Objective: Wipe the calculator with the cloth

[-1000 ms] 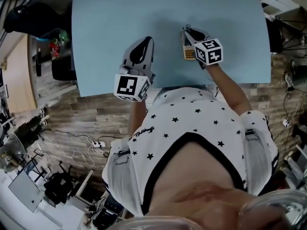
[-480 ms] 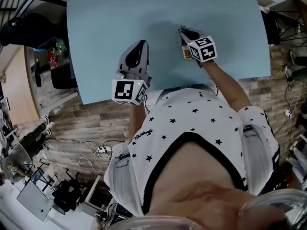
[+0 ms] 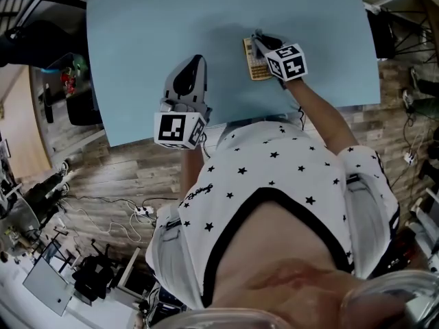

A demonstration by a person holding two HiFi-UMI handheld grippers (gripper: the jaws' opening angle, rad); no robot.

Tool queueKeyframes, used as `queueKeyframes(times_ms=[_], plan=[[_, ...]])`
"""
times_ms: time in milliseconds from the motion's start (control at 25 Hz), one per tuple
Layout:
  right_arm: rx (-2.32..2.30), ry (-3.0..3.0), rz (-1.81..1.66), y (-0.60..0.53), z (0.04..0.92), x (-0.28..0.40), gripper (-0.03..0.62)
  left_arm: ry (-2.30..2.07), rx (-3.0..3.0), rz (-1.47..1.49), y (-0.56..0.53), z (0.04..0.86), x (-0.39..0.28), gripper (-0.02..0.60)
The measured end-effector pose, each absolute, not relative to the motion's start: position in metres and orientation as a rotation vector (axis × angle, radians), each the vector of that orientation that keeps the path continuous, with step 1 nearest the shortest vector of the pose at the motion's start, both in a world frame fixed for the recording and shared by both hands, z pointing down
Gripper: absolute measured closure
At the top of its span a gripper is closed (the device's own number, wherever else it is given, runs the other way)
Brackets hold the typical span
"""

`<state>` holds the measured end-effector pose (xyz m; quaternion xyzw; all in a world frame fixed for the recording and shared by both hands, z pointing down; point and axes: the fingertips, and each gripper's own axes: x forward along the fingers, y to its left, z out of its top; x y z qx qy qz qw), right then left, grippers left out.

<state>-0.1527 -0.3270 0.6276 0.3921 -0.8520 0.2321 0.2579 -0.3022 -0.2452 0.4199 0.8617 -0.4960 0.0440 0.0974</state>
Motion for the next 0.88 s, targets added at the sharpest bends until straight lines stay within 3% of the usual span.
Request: queueKeyframes(times_ms=[880], plan=[[1.101, -2.287, 0.64, -0.325, 0.631, -0.116, 0.553, -1.499, 2.544, 0.116, -0.243, 0.416, -0.282, 0.551]])
